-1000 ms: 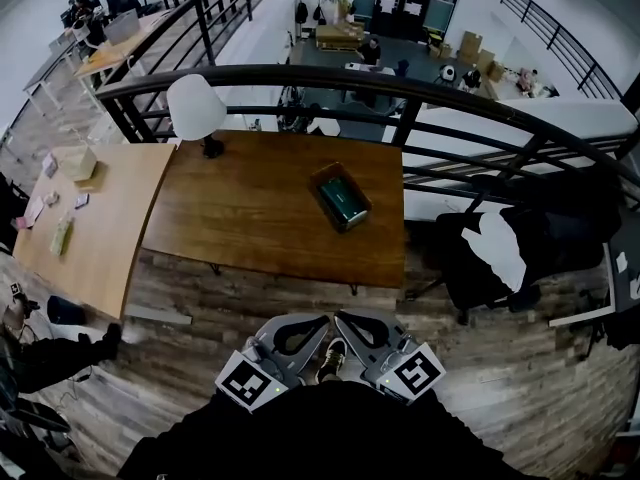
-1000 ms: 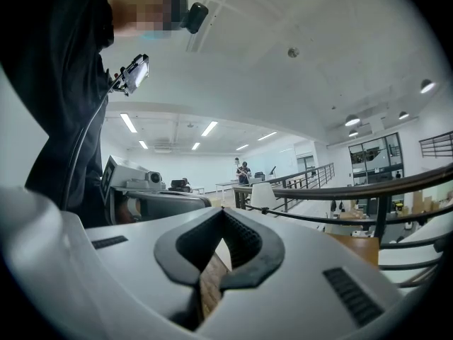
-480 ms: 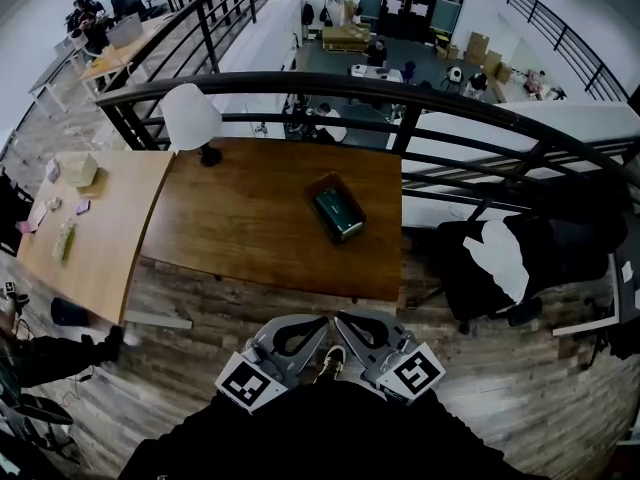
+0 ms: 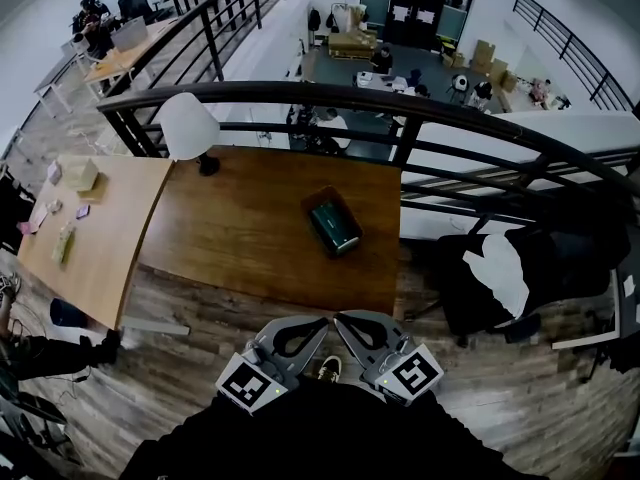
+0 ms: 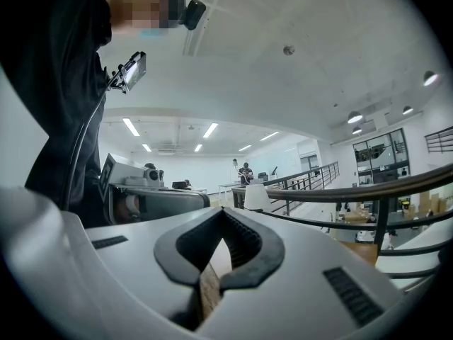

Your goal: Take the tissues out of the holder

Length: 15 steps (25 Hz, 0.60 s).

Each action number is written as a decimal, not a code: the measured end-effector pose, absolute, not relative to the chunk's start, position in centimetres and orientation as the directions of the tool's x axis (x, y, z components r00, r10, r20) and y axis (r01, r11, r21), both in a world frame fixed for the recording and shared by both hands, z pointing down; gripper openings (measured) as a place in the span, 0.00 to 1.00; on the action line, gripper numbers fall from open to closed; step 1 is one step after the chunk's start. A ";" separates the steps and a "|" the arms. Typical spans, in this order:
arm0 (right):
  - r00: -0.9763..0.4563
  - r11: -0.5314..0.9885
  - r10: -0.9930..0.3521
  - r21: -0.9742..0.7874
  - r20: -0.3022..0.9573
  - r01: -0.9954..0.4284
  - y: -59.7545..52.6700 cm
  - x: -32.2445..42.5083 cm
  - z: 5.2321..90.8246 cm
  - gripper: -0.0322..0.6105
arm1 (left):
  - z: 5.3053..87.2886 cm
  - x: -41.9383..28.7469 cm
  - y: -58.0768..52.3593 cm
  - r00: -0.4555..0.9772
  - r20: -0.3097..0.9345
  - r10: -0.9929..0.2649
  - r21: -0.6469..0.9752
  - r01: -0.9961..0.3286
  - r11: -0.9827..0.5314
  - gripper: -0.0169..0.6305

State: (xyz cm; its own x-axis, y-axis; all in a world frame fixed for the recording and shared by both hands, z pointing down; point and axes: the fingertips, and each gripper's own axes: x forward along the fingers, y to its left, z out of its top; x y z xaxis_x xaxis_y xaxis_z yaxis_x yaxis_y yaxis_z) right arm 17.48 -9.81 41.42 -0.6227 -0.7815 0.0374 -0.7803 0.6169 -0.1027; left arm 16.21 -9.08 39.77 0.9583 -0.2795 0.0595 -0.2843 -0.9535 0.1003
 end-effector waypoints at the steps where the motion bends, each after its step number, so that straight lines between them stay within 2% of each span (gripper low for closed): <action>1: -0.623 0.617 -0.781 -0.105 0.043 -0.780 -10.0 17.7 41.4 0.06 | 39.7 16.4 -9.3 0.958 0.060 -0.282 0.098 -0.286 -0.953 0.04; 15: -0.625 0.620 -0.779 -0.094 0.048 -0.779 -13.4 20.7 41.3 0.06 | 39.5 19.2 -13.0 0.951 0.059 -0.303 0.087 -0.308 -0.947 0.04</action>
State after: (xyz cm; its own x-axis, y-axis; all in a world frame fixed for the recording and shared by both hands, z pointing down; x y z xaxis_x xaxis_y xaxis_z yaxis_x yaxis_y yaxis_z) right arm 20.65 -13.43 41.26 -0.6251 -0.7791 0.0476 -0.7793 0.6195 -0.0942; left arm 19.18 -13.04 39.47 0.9510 -0.3035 0.0588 -0.3077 -0.9475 0.0872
